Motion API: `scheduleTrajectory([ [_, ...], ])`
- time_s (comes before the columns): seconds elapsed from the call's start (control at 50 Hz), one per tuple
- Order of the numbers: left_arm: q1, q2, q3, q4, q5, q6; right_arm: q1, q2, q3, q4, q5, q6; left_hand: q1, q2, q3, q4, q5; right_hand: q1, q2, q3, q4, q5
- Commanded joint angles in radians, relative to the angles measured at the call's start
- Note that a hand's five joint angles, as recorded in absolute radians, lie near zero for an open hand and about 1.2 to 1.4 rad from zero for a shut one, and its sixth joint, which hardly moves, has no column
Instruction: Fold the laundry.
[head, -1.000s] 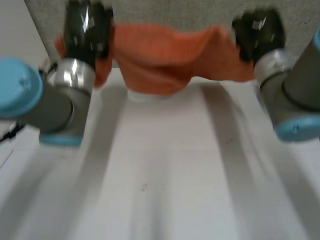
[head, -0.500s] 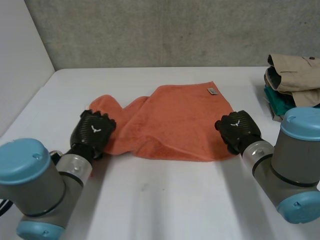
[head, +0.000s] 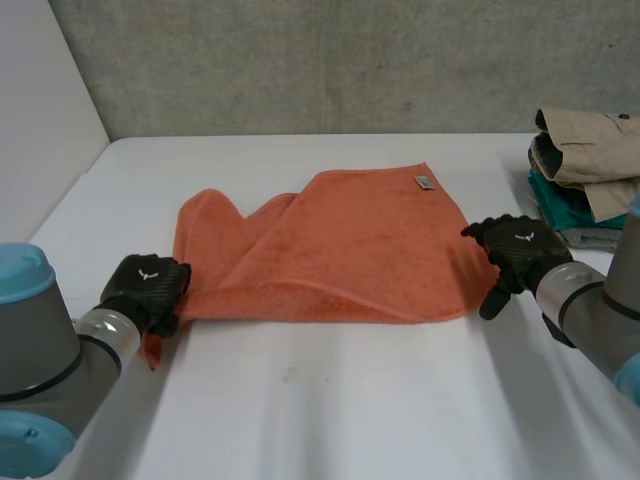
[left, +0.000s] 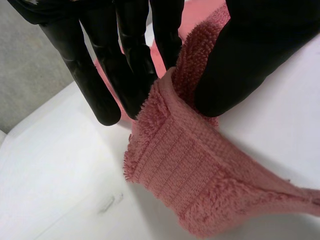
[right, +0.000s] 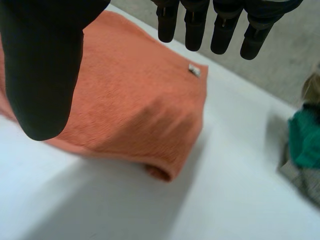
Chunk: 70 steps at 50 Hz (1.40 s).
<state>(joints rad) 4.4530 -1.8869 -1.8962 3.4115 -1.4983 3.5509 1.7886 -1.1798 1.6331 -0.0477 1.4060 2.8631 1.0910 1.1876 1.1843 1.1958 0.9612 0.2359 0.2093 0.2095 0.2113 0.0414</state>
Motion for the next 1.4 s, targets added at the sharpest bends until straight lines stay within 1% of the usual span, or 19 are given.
scheduleTrajectory([
  [0.02, -0.009, 0.100, 0.055, -0.106, -0.002, 0.008, -0.005, -0.001, 0.001, 0.095, -0.036, 0.067, 0.305, 0.209, 0.212, 0.200, 0.261, -0.061, -0.035, -0.035, -0.037, -0.041],
  [0.1, -0.026, 0.179, 0.121, -0.153, 0.000, -0.001, 0.069, -0.008, -0.005, 0.089, -0.028, 0.200, 0.305, 0.209, 0.212, 0.200, 0.261, -0.061, -0.035, -0.035, -0.037, -0.041],
  [0.2, -0.105, 0.252, 0.254, -0.239, -0.003, -0.007, 0.190, -0.012, -0.051, 0.060, -0.018, 0.440, 0.305, 0.209, 0.212, 0.200, 0.261, -0.061, -0.035, -0.035, -0.037, -0.041],
  [0.24, -0.130, 0.258, 0.296, -0.264, -0.007, -0.007, 0.221, -0.004, -0.065, 0.049, -0.006, 0.488, 0.305, 0.209, 0.212, 0.200, 0.261, -0.061, -0.035, -0.035, -0.037, -0.041],
  [0.34, -0.198, 0.258, 0.420, -0.330, -0.011, -0.007, 0.342, 0.031, -0.139, -0.001, 0.089, 0.541, 0.305, 0.209, 0.212, 0.200, 0.261, -0.061, -0.035, -0.035, -0.037, -0.041],
  [0.44, -0.244, 0.258, 0.535, -0.377, -0.026, -0.007, 0.428, 0.153, -0.257, -0.052, 0.204, 0.553, 0.305, 0.209, 0.212, 0.200, 0.261, -0.061, -0.035, -0.035, -0.037, -0.041],
  [0.58, -0.282, 0.269, 0.658, -0.390, -0.069, -0.006, 0.428, 0.291, -0.334, -0.047, 0.257, 0.547, 0.305, 0.209, 0.212, 0.200, 0.261, -0.061, -0.035, -0.035, -0.037, -0.041],
  [0.64, -0.284, 0.273, 0.695, -0.390, -0.079, -0.006, 0.425, 0.304, -0.329, -0.050, 0.274, 0.536, 0.305, 0.209, 0.212, 0.200, 0.261, -0.043, -0.016, -0.016, -0.018, -0.023],
  [0.78, -0.282, 0.293, 0.756, -0.408, -0.080, -0.004, 0.267, 0.253, -0.288, -0.084, 0.364, 0.475, 0.305, 0.209, 0.212, 0.200, 0.261, 0.160, 0.186, 0.186, 0.184, 0.180],
  [0.8, -0.282, 0.296, 0.758, -0.411, -0.080, -0.004, 0.249, 0.241, -0.280, -0.086, 0.363, 0.455, 0.305, 0.209, 0.212, 0.200, 0.261, 0.215, 0.242, 0.242, 0.240, 0.235],
  [0.84, -0.282, 0.310, 0.760, -0.422, -0.079, -0.004, 0.195, 0.220, -0.254, -0.103, 0.352, 0.386, 0.305, 0.209, 0.212, 0.200, 0.261, 0.558, 0.584, 0.584, 0.582, 0.578],
  [0.88, -0.278, 0.322, 0.758, -0.429, -0.077, -0.004, 0.164, 0.213, -0.242, -0.122, 0.326, 0.339, 0.305, 0.209, 0.212, 0.200, 0.261, 1.146, 1.173, 1.173, 1.171, 1.166],
  [1.0, -0.239, 0.330, 0.729, -0.462, -0.076, 0.002, 0.127, 0.164, -0.171, -0.149, 0.183, 0.090, 0.305, 0.209, 0.212, 0.200, 0.261, 1.160, 1.187, 1.187, 1.185, 1.180],
  [1.1, -0.130, 0.331, 0.697, -0.517, -0.069, 0.013, 0.117, -0.090, -0.167, -0.078, 0.137, -0.096, 0.305, 0.209, 0.212, 0.200, 0.261, 1.160, 1.187, 1.187, 1.185, 1.180],
  [1.12, -0.085, 0.333, 0.691, -0.537, -0.065, 0.013, 0.095, -0.160, -0.186, -0.033, 0.119, -0.154, 0.305, 0.209, 0.212, 0.200, 0.261, 1.160, 1.187, 1.187, 1.185, 1.180],
  [1.2, -0.012, 0.336, 0.689, -0.581, -0.047, 0.014, 0.011, -0.285, -0.341, 0.131, 0.081, -0.250, 0.305, 0.209, 0.212, 0.200, 0.261, 1.160, 1.187, 1.187, 1.185, 1.180],
  [1.26, 0.020, 0.336, 0.681, -0.613, -0.007, 0.016, -0.020, -0.320, -0.465, 0.268, 0.051, -0.283, 0.305, 0.209, 0.212, 0.200, 0.261, 1.160, 1.187, 1.187, 1.185, 1.180],
  [1.3, 0.045, 0.333, 0.666, -0.644, 0.044, 0.016, -0.038, -0.317, -0.608, 0.424, 0.021, -0.300, 0.305, 0.209, 0.212, 0.200, 0.261, 1.160, 1.187, 1.187, 1.185, 1.180],
  [1.4, 0.120, 0.307, 0.597, -0.667, 0.133, 0.016, -0.072, -0.194, -0.794, 0.667, -0.064, -0.304, 0.305, 0.209, 0.212, 0.200, 0.261, 1.160, 1.187, 1.187, 1.185, 1.180],
])
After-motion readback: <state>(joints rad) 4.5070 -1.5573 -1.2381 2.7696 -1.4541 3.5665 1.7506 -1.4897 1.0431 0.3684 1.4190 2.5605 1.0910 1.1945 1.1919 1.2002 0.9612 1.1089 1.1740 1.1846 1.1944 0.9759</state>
